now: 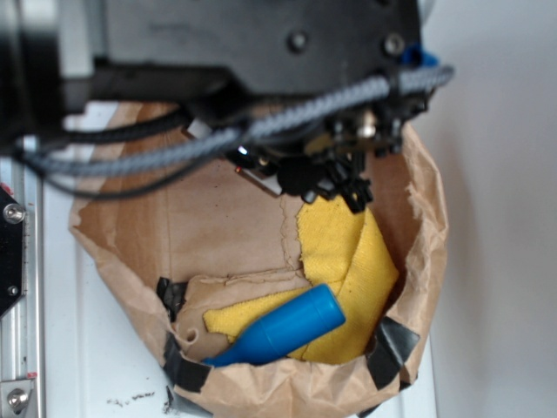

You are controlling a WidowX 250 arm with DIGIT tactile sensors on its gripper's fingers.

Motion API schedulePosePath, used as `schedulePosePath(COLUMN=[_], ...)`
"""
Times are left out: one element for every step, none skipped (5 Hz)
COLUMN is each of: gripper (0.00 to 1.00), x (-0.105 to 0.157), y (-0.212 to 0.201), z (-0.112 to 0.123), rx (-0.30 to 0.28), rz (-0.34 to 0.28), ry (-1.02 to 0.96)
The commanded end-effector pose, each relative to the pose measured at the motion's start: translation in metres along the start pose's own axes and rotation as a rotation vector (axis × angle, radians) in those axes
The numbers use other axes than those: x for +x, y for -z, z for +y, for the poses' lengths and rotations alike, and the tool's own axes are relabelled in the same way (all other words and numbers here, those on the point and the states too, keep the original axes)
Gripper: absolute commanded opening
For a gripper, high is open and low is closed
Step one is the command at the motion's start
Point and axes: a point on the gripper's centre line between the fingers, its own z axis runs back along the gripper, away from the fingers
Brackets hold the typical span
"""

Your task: Grab the red paper.

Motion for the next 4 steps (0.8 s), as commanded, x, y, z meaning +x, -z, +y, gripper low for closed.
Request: schedulePosePath(gripper=[1.00,1.00,1.00,1.00], x=[0.033,0.034,0.036,0.040], y=[-0.016,0.002,0.021,0.033], z=[0.021,0.023,0.015,0.012], rx=[-0.091,-0.110,-0.115,-0.122], rz=[-0.037,-0.064,-0.077,-0.101], ry=[-0.054,-0.149,-0.231,-0.321])
